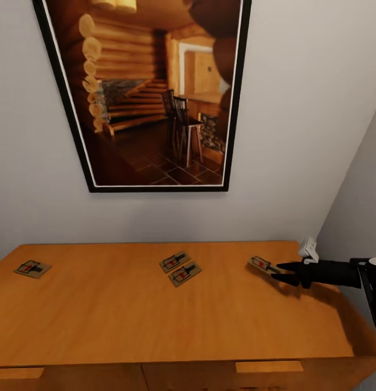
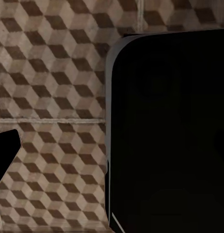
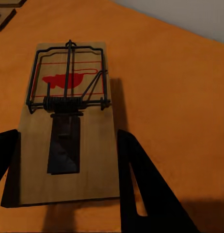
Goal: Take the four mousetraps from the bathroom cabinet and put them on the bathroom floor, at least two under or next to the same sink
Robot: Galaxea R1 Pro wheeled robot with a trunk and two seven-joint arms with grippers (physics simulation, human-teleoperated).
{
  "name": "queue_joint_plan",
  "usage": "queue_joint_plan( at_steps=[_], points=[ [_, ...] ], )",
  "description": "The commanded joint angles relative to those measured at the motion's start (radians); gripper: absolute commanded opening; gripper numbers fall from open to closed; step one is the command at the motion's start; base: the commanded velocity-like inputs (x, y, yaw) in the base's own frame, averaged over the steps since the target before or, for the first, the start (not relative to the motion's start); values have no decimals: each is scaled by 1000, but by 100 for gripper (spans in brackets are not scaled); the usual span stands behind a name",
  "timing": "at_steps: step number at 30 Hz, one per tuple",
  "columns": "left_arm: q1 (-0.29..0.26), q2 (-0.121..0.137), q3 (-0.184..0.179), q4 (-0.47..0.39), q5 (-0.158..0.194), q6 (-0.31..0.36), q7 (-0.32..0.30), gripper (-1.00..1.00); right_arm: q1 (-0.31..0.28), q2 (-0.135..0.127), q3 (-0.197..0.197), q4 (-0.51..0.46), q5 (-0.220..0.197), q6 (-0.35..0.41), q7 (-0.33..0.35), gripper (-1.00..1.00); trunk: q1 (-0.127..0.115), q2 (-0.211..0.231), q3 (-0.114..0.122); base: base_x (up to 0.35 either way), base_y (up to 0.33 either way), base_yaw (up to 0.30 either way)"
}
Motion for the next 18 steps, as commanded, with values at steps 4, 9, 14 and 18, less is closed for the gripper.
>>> queue_joint_plan(
  at_steps=[4,9,14,18],
  points=[
    [-1,0,-1,2,-1,-5,3,100,-1,0,0,-1,6,16,8,-100,0,-1,-1,-267,157,0],
    [-1,0,-1,2,-1,-5,3,100,-1,0,0,0,7,16,6,-100,0,-1,-1,-268,163,0],
    [-1,0,-1,2,-1,-5,3,100,-1,0,0,0,8,16,6,-100,0,-1,-1,-268,187,0],
    [-1,0,-1,2,-1,-5,3,100,-1,1,1,0,8,16,6,-100,0,-1,-1,-268,197,0]
  ],
)
